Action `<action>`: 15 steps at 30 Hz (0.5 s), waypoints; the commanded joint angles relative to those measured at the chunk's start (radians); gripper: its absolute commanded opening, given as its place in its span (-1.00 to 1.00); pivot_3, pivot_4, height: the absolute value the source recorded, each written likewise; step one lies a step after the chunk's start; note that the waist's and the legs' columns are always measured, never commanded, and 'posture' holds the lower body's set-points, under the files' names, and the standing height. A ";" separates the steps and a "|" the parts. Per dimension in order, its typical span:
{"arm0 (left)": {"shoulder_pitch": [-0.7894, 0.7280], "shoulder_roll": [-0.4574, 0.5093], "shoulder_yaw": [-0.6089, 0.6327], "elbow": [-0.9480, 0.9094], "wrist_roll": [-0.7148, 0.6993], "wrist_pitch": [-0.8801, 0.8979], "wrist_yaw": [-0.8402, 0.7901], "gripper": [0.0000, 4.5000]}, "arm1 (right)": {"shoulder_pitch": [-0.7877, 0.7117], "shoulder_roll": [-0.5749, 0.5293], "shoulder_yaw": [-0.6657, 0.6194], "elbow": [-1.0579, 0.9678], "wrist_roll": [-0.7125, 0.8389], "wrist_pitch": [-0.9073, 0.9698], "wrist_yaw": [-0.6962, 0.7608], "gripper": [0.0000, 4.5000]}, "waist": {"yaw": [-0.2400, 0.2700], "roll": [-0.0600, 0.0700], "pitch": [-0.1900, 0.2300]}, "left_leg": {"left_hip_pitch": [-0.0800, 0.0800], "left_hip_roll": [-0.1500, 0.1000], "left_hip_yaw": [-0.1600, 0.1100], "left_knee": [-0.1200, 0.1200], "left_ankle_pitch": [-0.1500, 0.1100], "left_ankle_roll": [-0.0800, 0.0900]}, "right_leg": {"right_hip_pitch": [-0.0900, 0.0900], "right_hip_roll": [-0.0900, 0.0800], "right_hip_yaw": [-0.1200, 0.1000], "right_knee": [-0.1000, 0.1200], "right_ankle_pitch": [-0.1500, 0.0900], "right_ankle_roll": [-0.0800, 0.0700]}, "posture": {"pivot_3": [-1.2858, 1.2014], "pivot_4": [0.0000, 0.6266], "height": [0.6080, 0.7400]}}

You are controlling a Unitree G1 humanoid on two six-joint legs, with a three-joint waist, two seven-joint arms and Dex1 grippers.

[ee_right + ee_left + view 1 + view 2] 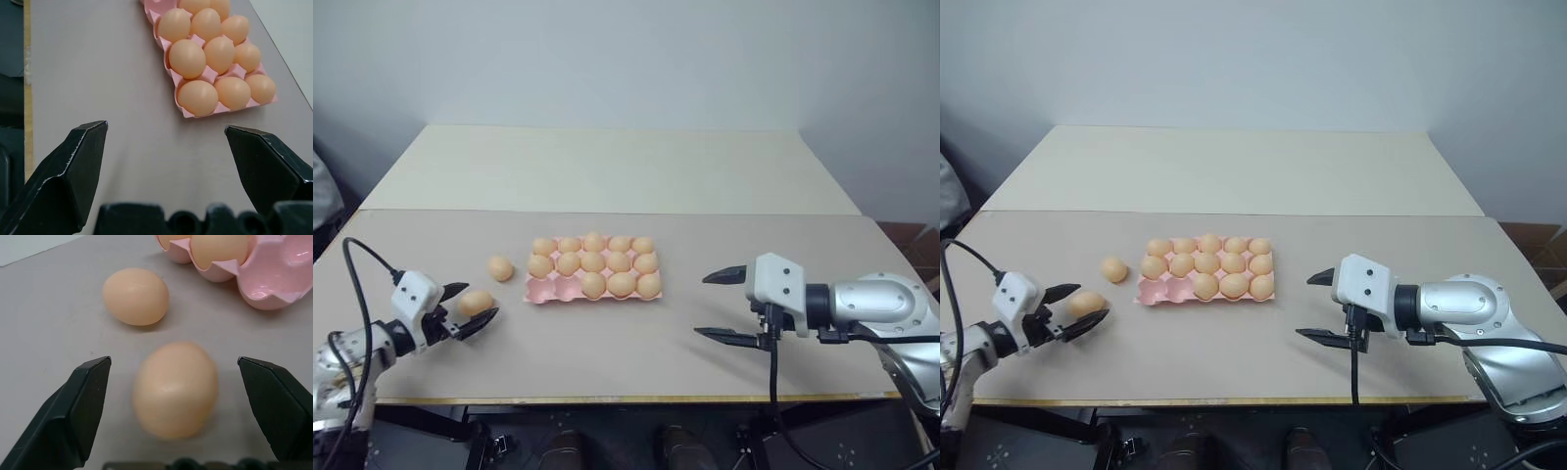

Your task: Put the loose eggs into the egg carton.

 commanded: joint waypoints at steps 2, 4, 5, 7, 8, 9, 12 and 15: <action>-0.040 0.005 -0.039 0.046 0.025 -0.017 0.003 0.92 | 0.013 -0.024 -0.044 -0.069 0.023 0.030 -0.026 1.00 | -0.002 0.000 0.000 | 0.000 0.000 0.000 0.000 0.000 0.000 | 0.000 0.000 0.000 0.000 0.000 0.001 | 0.03 -0.52 1.00; -0.034 0.013 -0.047 0.033 0.001 -0.002 -0.041 0.75 | 0.019 -0.028 -0.046 -0.078 0.024 0.041 -0.038 1.00 | -0.002 0.000 0.000 | 0.000 0.000 0.000 0.000 0.000 0.000 | 0.000 0.000 0.000 0.000 0.000 0.001 | 0.03 -0.52 1.00; -0.031 0.015 -0.048 0.027 -0.007 0.003 -0.056 0.62 | 0.020 -0.030 -0.046 -0.080 0.025 0.044 -0.043 1.00 | -0.002 0.000 0.000 | 0.000 0.000 0.000 0.000 0.000 0.000 | 0.000 0.000 0.000 0.000 0.000 0.000 | 0.03 -0.52 1.00; -0.035 0.010 -0.047 0.026 0.003 -0.002 -0.041 0.32 | 0.026 -0.033 -0.046 -0.087 0.021 0.048 -0.054 1.00 | -0.002 0.000 0.000 | 0.000 0.000 0.000 0.000 0.000 0.000 | 0.000 0.000 0.000 0.000 0.000 0.000 | 0.03 -0.52 1.00; -0.037 0.008 -0.047 0.027 0.006 -0.003 -0.035 0.17 | 0.028 -0.034 -0.046 -0.089 0.021 0.050 -0.058 1.00 | -0.001 0.000 0.000 | 0.000 0.000 0.000 0.000 0.000 0.000 | 0.000 0.000 0.000 0.000 0.000 0.000 | 0.03 -0.52 1.00; -0.039 0.008 -0.047 0.028 0.008 -0.004 -0.030 0.01 | 0.030 -0.035 -0.045 -0.091 0.021 0.050 -0.061 1.00 | -0.001 0.000 0.000 | 0.000 0.000 0.000 0.000 0.000 0.000 | 0.000 0.000 0.000 0.000 0.000 0.000 | 0.03 -0.52 1.00; -0.026 0.022 -0.046 -0.001 0.010 0.006 -0.031 -0.20 | 0.034 -0.038 -0.044 -0.095 0.022 0.048 -0.067 1.00 | -0.002 0.000 0.000 | 0.000 0.000 0.000 0.000 0.000 0.000 | 0.000 0.000 0.000 0.001 0.000 0.000 | 0.03 -0.52 1.00; 0.021 0.053 -0.024 -0.085 -0.025 0.028 -0.073 -0.20 | 0.038 -0.041 -0.047 -0.093 0.027 0.045 -0.065 1.00 | -0.005 0.000 0.000 | 0.000 0.000 0.000 0.000 0.000 0.000 | 0.000 0.000 0.000 0.000 0.000 0.000 | 0.03 -0.52 1.00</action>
